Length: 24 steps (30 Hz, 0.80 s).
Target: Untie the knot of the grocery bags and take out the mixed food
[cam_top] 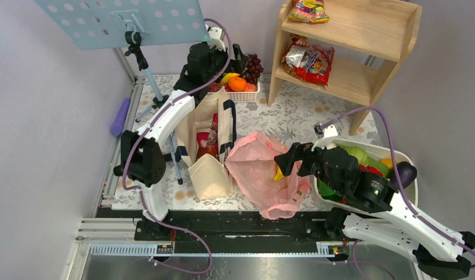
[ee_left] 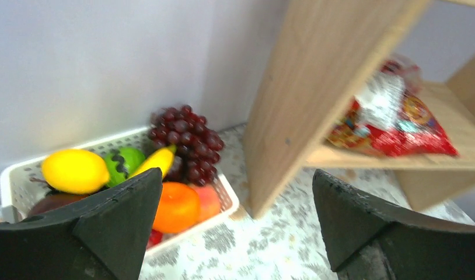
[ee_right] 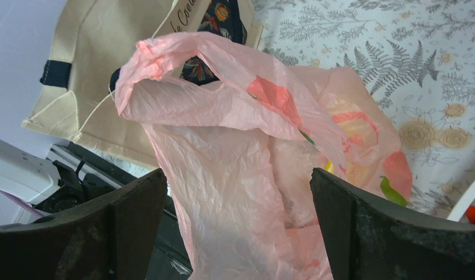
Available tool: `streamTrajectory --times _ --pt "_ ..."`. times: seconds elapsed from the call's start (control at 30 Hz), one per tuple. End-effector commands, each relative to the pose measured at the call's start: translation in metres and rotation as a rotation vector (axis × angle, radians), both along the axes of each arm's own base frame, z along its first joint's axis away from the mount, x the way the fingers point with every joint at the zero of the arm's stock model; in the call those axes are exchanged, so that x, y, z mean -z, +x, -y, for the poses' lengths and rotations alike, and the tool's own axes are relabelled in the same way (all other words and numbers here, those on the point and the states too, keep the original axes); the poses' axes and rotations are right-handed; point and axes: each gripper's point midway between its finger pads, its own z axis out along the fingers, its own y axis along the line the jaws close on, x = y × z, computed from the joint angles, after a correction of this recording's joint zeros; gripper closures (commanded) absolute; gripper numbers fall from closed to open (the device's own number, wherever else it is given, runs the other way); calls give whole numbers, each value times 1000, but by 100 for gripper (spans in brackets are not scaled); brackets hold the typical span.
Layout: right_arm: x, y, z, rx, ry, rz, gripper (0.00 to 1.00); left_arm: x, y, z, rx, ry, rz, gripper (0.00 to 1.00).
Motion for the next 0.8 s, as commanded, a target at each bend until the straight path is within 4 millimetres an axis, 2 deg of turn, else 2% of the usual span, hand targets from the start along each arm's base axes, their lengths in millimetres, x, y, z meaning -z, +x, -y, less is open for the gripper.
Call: streamTrajectory --times 0.0,0.17,0.37,0.5,0.67,0.77 --pt "8 -11 9 -3 1 -49 3 -15 -66 15 103 69 -53 1" --pt "26 -25 12 -30 11 -110 7 0 -131 37 226 156 -120 1" --pt "35 -31 13 -43 20 -138 9 12 -172 52 358 176 -164 1" --pt "39 -33 10 -59 13 -157 9 3 -205 61 469 172 -173 1" --pt "45 -33 4 -85 -23 -173 11 -25 -267 64 593 122 -162 1" --pt "50 -33 2 -98 -51 -183 14 -20 -306 64 698 127 -188 1"
